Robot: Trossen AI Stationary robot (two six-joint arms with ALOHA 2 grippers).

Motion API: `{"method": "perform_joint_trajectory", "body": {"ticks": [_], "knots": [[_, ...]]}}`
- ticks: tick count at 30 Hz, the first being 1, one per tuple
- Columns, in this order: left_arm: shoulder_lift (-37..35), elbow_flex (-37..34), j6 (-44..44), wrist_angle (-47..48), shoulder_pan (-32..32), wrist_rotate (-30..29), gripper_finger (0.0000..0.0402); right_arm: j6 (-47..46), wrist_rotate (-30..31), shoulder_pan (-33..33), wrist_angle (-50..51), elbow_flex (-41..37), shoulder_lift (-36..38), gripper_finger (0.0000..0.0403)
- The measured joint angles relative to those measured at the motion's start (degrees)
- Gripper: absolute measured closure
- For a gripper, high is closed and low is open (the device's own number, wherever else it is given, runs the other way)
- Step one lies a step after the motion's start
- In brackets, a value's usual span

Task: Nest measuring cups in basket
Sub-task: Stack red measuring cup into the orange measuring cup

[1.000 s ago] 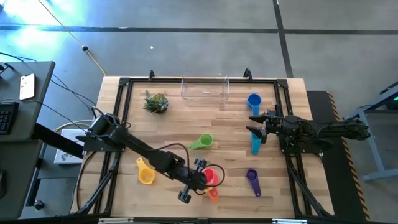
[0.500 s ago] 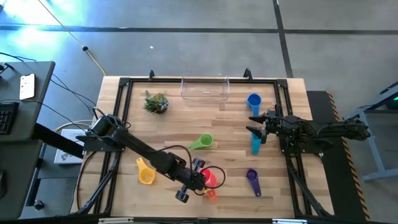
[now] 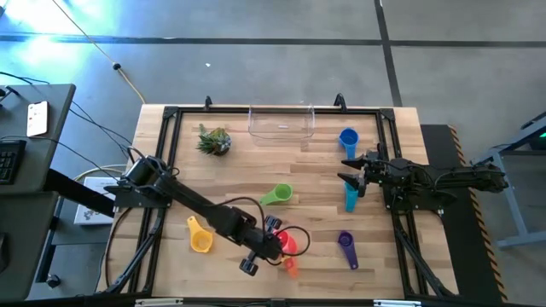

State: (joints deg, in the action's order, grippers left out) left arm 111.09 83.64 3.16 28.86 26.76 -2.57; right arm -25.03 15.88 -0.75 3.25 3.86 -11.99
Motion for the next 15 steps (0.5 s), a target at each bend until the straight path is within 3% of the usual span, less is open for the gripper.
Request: {"method": "perform_joint_trajectory", "body": {"ticks": [15], "knots": [[0.0, -0.02, 0.09, 0.04, -0.28, 0.02, 0.0358, 0.01, 0.0, 0.0, 0.0, 0.02, 0.0, 0.0098]]}}
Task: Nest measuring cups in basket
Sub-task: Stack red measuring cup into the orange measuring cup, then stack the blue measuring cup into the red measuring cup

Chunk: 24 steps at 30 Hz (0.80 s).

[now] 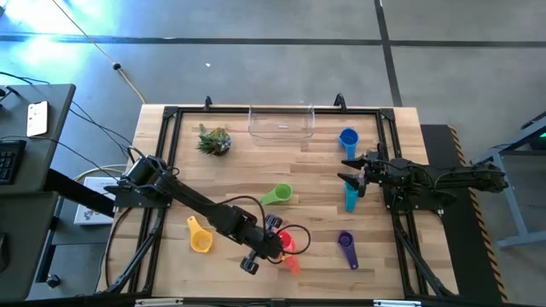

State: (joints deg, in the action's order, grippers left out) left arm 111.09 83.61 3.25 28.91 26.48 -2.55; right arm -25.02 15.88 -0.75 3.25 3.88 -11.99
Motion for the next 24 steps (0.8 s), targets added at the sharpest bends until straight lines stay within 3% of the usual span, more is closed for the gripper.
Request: {"method": "perform_joint_trajectory", "body": {"ticks": [9, 13, 24], "knots": [[0.0, 0.0, -0.15, 0.0, 0.0, -0.1, 0.0335, -0.02, 0.0, 0.0, 0.0, -0.01, 0.0, 0.0098], [0.0, 0.0, -4.72, 0.02, -0.27, -0.51, 0.0328, -0.01, 0.0, 0.0, 0.0, 0.0, 0.0, 0.0098], [-2.9, 5.26, -8.69, 8.32, -1.87, -2.06, 0.0338, -0.02, 0.01, 0.0, 0.27, -0.01, 0.02, 0.0098]]}}
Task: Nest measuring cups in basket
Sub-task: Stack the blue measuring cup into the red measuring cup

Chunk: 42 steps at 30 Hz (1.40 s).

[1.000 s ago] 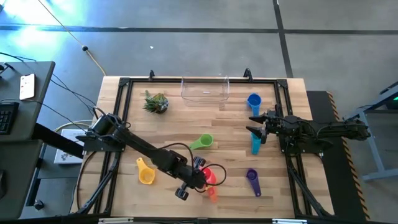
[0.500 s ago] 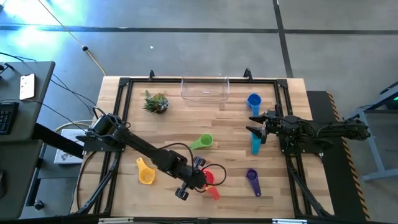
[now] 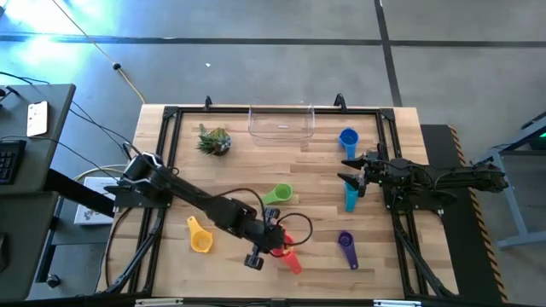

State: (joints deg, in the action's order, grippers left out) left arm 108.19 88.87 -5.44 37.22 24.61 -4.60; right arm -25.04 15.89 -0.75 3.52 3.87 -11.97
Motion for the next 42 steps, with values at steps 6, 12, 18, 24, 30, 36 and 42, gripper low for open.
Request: {"method": "perform_joint_trajectory", "body": {"ticks": [6, 12, 18, 24, 30, 36, 42], "knots": [[-5.3, 0.58, 1.3, 4.64, -2.71, -2.6, 0.0339, 0.02, 0.0, 0.0, 0.62, -0.01, 0.04, 0.0098], [-11.52, 0.58, 3.74, 11.16, -7.3, -8.21, 0.0339, 0.0, 0.01, 0.0, 0.62, -0.01, 0.0, 0.0098], [-17.03, 0.56, 6.44, 16.09, -13.66, -8.56, 0.0339, 0.02, -0.01, 0.0, 0.6, -0.01, -0.01, 0.0098], [-20.64, 0.54, 9.18, 20.7, -20.79, -8.55, 0.0339, -0.01, 0.01, 0.0, 0.43, -0.01, -0.01, 0.0098], [-22.01, 0.51, 9.58, 23.22, -27.32, -8.54, 0.0339, -6.45, 0.16, 0.0, -2.81, -0.01, 0.03, 0.0098], [-21.95, 0.49, 6.27, 23.13, -32.09, -8.47, 0.0339, -12.84, 0.79, 0.0, -8.6, -0.01, 0.02, 0.0098], [-21.95, 0.49, 3.08, 23.02, -35.68, -8.44, 0.0339, -12.73, 12.79, 0.0, -17.96, -0.01, 0.04, 0.0098]]}}
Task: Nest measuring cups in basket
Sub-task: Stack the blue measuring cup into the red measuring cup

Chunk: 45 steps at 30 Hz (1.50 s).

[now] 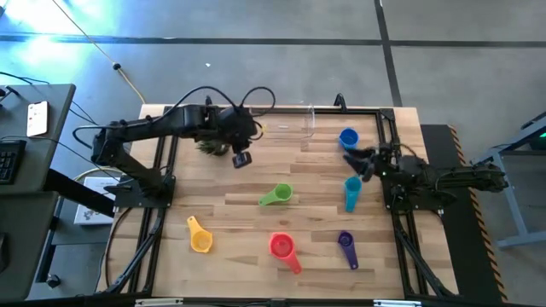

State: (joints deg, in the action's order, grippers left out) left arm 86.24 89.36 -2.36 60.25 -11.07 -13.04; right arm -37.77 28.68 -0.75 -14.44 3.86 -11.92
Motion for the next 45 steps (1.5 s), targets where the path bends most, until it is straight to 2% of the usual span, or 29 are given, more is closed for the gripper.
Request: {"method": "perform_joint_trajectory", "body": {"ticks": [4, 7, 13, 17, 22, 25, 30, 36, 39, 42, 45], "knots": [[0.0, 0.0, -2.53, -0.06, -2.02, 0.0, 0.0339, 1.88, 11.39, 0.0, -8.6, 0.0, 0.02, 0.0098], [0.0, 0.0, -3.53, -0.13, -3.1, -0.01, 0.0339, 9.61, 16.15, 0.01, -14.81, 0.0, 0.02, 0.0098], [0.0, 0.0, -5.03, -0.11, -4.34, 0.02, 0.0339, 20.06, 18.49, 0.02, -17.39, 3.69, -0.1, 0.0098], [0.0, 0.0, -5.01, -0.13, -4.36, 0.0, 0.0339, 27.46, 18.43, 0.02, -13.02, 8.69, -0.15, 0.0098], [0.0, 0.0, -5.01, -0.13, -4.35, 0.0, 0.0339, 30.76, 21.22, 0.02, 4.95, 18.4, -1.04, 0.0098], [0.0, 0.0, -5.01, -0.13, -4.35, 0.0, 0.0339, 30.65, 22.51, 0.01, 17.23, 25.62, -3.95, 0.0098], [0.0, 0.0, -4.94, -0.13, -4.35, 0.0, 0.0339, 29.68, 22.86, 0.02, 32.74, 37.54, -12.32, 0.0098], [0.0, 0.0, -4.95, -0.13, -4.35, 0.0, 0.0339, 19.5, 23.07, 1.67, 50.26, 50.65, -25.15, 0.0098], [0.0, 0.0, -4.95, -0.13, -4.32, 0.0, 0.0339, 11.67, 19.97, 4.97, 62.06, 56.99, -31.57, 0.0098], [0.0, 0.0, -4.95, -0.13, -4.32, 0.0, 0.0339, 6.48, 13.21, 9.62, 71.74, 61.69, -37.25, 0.0098], [0.0, 0.0, -4.95, -0.13, -4.32, 0.01, 0.0339, 5.26, 4.8, 15.0, 77.17, 63.72, -41.74, 0.0098]]}}
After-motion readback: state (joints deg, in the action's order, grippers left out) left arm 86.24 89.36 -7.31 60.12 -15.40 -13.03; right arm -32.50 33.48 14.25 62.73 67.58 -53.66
